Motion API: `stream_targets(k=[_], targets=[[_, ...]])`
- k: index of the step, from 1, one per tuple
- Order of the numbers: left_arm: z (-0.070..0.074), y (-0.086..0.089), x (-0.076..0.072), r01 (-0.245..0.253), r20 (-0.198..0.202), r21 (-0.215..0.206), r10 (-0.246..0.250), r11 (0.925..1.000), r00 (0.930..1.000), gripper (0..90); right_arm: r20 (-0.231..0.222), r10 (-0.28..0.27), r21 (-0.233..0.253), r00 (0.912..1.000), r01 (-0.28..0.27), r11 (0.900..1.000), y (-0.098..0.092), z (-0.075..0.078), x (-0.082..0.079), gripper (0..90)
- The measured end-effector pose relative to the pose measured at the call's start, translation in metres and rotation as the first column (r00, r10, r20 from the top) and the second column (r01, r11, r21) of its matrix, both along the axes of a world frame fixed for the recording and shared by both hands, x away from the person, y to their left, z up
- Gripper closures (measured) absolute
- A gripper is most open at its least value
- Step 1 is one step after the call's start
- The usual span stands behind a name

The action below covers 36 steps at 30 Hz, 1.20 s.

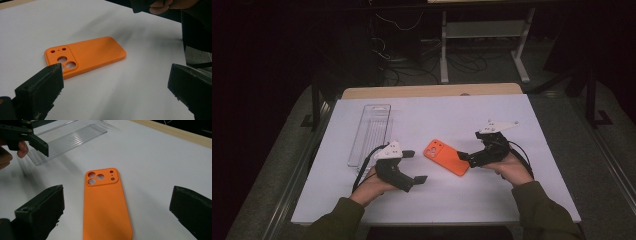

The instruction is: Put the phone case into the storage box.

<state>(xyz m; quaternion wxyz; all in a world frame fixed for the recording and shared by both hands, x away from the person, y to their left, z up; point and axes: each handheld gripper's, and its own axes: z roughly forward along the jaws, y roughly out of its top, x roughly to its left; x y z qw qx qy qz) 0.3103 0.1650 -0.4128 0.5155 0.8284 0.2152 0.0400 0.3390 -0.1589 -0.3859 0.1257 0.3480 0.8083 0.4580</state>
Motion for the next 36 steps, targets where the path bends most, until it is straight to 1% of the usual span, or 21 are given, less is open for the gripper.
stream_targets(k=[6, 10, 13, 15, 16, 17, 19, 21, 29, 32, 36], targets=[[0.0, 0.0, 0.0, -0.004, -0.003, -0.005, 0.004, 1.0, 1.0, 0.0, 0.0, 0.005, -0.005, 1.0, -0.005, 1.0, 0.003, 0.002, 0.004, 0.0], [0.0, 0.0, 0.001, -0.002, 0.002, -0.002, 0.002, 1.0, 1.0, 0.0, 0.004, 0.015, -0.012, 0.9999, -0.015, 1.0, 0.007, 0.003, 0.008, 0.0], [0.0, 0.0, 0.0, -0.002, 0.002, 0.0, 0.002, 1.0, 1.0, 0.0, 0.003, 0.026, -0.026, 0.9997, -0.026, 0.999, 0.01, 0.004, 0.011, 0.0], [0.0, 0.0, 0.0, -0.003, 0.003, -0.002, 0.003, 1.0, 1.0, 0.0, 0.009, 0.03, -0.024, 0.9995, -0.029, 0.999, 0.012, 0.005, 0.013, 0.0], [0.0, 0.0, 0.0, -0.003, 0.003, -0.003, 0.003, 1.0, 1.0, 0.0, 0.004, 0.025, -0.024, 0.9997, -0.025, 0.999, 0.013, 0.005, 0.014, 0.0], [0.0, 0.0, 0.0, -0.005, -0.005, -0.005, 0.005, 1.0, 1.0, 0.0, 0.01, 0.03, -0.021, 0.9995, -0.029, 0.999, 0.014, 0.006, 0.015, 0.0], [0.0, 0.0, 0.001, -0.001, 0.009, 0.001, 0.001, 1.0, 1.0, 0.0, 0.014, 0.035, -0.027, 0.9993, -0.035, 0.999, 0.015, 0.007, 0.016, 0.0], [0.0, 0.0, 0.0, -0.003, 0.002, -0.002, 0.003, 1.0, 1.0, 0.0, 0.017, 0.043, -0.026, 0.9989, -0.042, 0.999, 0.017, 0.008, 0.018, 0.0], [0.0, 0.0, 0.0, -0.004, 0.005, -0.005, 0.004, 1.0, 1.0, 0.0, 0.023, 0.054, -0.024, 0.9983, -0.054, 0.998, 0.023, 0.012, 0.024, 0.0], [0.0, 0.0, 0.0, -0.003, 0.008, -0.004, 0.003, 1.0, 1.0, 0.0, 0.018, 0.06, -0.023, 0.9981, -0.059, 0.998, 0.025, 0.012, 0.026, 0.0], [0.0, 0.0, 0.001, -0.002, 0.01, -0.003, 0.002, 1.0, 0.9999, 0.0, 0.02, 0.07, -0.031, 0.9973, -0.069, 0.997, 0.03, 0.014, 0.03, 0.0]])
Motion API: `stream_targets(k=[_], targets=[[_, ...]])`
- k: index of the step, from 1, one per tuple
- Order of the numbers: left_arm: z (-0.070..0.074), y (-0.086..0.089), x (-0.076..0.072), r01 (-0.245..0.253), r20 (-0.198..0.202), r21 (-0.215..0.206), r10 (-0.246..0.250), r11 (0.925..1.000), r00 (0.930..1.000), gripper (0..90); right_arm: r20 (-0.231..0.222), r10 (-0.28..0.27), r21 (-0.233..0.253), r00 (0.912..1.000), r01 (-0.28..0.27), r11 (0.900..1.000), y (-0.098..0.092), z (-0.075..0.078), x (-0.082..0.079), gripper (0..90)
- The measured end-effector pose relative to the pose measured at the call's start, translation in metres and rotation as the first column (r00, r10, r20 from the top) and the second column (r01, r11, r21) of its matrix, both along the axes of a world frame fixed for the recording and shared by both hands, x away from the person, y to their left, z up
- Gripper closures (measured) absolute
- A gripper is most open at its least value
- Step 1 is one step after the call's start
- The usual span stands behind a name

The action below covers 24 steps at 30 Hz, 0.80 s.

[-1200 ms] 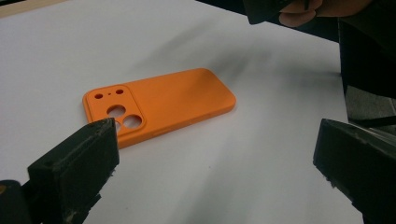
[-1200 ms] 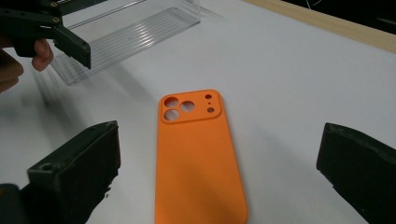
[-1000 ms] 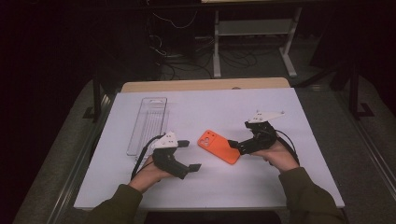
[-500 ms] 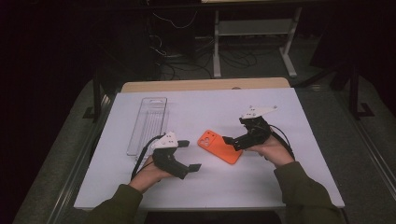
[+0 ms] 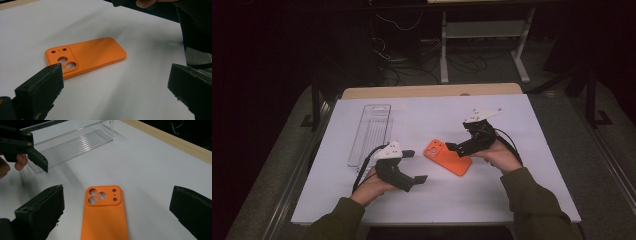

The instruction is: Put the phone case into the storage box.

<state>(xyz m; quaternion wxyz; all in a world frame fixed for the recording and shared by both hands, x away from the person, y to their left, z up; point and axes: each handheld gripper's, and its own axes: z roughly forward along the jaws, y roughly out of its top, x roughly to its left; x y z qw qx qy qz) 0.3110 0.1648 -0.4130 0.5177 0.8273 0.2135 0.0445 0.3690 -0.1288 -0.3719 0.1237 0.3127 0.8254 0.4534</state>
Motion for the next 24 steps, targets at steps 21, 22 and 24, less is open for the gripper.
stream_targets(k=[21, 22, 24], targets=[[0.0, 0.001, -0.001, -0.001, -0.004, 0.004, 0.001, 1.0, 1.0, 0.0, -0.037, 0.02, -0.04, 0.9991, -0.021, 0.999, 0.013, -0.003, 0.011, 0.0], [0.0, 0.0, -0.001, -0.001, -0.005, 0.004, 0.001, 1.0, 1.0, 0.0, -0.038, 0.017, -0.044, 0.9992, -0.018, 0.999, 0.012, -0.003, 0.011, 0.0], [0.0, 0.0, -0.001, -0.002, -0.004, 0.003, 0.002, 1.0, 1.0, 0.0, -0.035, 0.018, -0.051, 0.9992, -0.019, 0.998, 0.012, -0.003, 0.011, 0.0]])
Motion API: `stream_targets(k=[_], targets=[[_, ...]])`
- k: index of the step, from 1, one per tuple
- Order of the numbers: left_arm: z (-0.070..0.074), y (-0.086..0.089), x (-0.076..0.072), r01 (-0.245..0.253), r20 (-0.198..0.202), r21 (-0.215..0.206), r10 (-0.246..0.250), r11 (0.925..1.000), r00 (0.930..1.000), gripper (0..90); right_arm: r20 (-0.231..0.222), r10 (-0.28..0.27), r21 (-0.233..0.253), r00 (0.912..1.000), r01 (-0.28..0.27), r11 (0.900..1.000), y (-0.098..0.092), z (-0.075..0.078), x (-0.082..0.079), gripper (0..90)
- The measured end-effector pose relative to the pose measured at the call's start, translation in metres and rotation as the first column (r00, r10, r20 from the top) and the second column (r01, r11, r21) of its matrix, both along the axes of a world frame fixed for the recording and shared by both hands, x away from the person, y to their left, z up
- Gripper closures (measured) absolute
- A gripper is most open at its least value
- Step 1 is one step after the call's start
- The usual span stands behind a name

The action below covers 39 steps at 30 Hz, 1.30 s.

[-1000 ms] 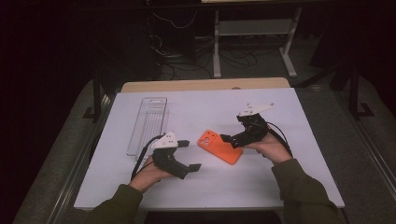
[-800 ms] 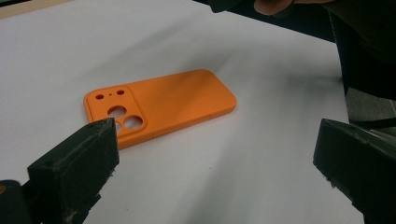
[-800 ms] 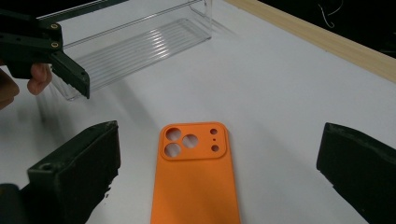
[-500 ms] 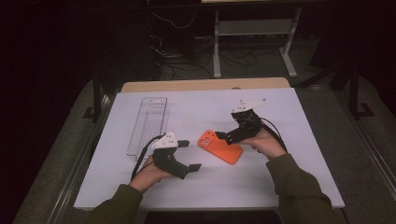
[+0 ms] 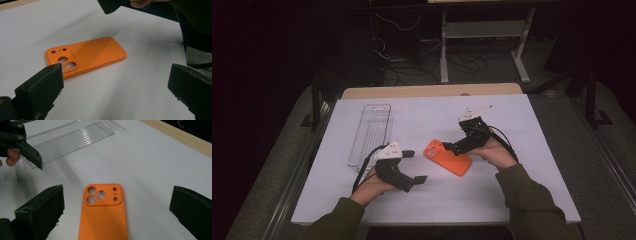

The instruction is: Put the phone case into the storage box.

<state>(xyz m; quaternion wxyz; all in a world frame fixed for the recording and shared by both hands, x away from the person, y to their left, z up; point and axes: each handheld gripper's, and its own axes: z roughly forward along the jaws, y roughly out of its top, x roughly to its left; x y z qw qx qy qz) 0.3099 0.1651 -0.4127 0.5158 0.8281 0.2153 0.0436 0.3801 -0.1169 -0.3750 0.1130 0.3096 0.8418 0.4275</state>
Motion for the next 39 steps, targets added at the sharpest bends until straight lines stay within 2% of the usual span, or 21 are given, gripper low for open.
stream_targets(k=[5, 8, 20, 23, 25, 28, 39], targets=[[0.0, 0.0, 0.0, 0.0, 0.0, -0.001, 0.0, 1.0, 1.0, 0.0, -0.011, -0.004, -0.009, 0.9999, 0.004, 1.0, 0.0, -0.001, 0.0, 0.0], [0.0, 0.0, 0.0, 0.001, -0.001, 0.001, -0.001, 1.0, 1.0, 0.0, -0.007, 0.004, -0.033, 1.0, -0.004, 0.999, 0.0, -0.002, 0.0, 0.0], [0.0, 0.0, 0.0, 0.003, 0.0, 0.004, -0.003, 1.0, 1.0, 0.0, -0.055, 0.015, -0.1, 0.9984, -0.02, 0.995, 0.003, -0.011, 0.001, 0.0], [-0.001, 0.0, 0.0, 0.003, 0.001, 0.003, -0.003, 1.0, 1.0, 0.0, -0.06, 0.008, -0.107, 0.9982, -0.014, 0.994, 0.003, -0.013, 0.001, 0.0], [-0.001, -0.001, -0.001, 0.002, -0.001, 0.0, -0.002, 1.0, 1.0, 0.0, -0.087, 0.0, -0.108, 0.9962, -0.009, 0.994, 0.003, -0.013, 0.001, 0.0], [-0.001, -0.001, -0.001, 0.001, -0.001, 0.0, -0.001, 1.0, 1.0, 0.0, -0.102, 0.005, -0.113, 0.9948, -0.017, 0.993, 0.003, -0.015, 0.002, 0.0], [-0.001, -0.001, -0.001, 0.0, -0.002, 0.001, 0.0, 1.0, 1.0, 0.0, -0.108, -0.004, -0.129, 0.9942, -0.01, 0.992, 0.003, -0.022, 0.001, 0.0]])
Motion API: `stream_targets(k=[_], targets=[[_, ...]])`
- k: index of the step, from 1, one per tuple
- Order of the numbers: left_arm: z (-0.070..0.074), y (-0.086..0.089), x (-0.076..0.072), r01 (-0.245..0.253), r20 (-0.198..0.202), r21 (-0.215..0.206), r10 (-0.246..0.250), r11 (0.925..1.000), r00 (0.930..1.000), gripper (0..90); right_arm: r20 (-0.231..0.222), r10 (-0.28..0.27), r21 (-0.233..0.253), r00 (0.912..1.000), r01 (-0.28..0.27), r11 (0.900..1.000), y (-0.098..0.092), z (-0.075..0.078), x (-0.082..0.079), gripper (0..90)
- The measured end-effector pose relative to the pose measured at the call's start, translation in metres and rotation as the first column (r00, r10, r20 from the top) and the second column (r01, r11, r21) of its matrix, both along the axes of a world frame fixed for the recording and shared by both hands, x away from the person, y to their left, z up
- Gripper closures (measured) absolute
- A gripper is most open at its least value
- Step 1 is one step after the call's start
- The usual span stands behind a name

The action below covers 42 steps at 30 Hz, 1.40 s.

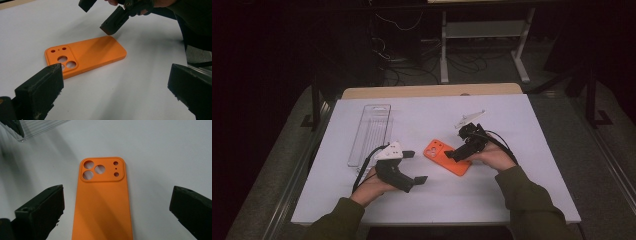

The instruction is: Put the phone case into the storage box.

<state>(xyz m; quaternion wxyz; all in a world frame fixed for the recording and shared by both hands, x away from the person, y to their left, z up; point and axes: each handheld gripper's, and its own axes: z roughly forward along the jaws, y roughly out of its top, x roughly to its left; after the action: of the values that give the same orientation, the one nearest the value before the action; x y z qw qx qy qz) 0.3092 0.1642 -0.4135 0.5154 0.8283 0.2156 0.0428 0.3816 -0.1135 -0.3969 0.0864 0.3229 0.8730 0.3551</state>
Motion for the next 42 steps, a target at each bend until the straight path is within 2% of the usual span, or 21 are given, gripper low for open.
stream_targets(k=[13, 31, 42], targets=[[0.001, 0.001, 0.001, 0.008, 0.006, 0.009, -0.008, 0.9999, 1.0, 0.0, 0.002, 0.001, -0.047, 1.0, 0.0, 0.999, 0.002, -0.01, -0.002, 0.0], [0.001, 0.001, 0.001, 0.008, 0.005, 0.01, -0.008, 0.9999, 1.0, 0.0, -0.044, 0.013, -0.097, 0.9989, -0.017, 0.995, 0.012, -0.029, -0.004, 0.0], [0.001, 0.001, 0.001, 0.008, 0.005, 0.008, -0.008, 0.9999, 1.0, 0.0, -0.068, 0.026, -0.141, 0.9973, -0.035, 0.989, 0.018, -0.038, -0.006, 0.0]])
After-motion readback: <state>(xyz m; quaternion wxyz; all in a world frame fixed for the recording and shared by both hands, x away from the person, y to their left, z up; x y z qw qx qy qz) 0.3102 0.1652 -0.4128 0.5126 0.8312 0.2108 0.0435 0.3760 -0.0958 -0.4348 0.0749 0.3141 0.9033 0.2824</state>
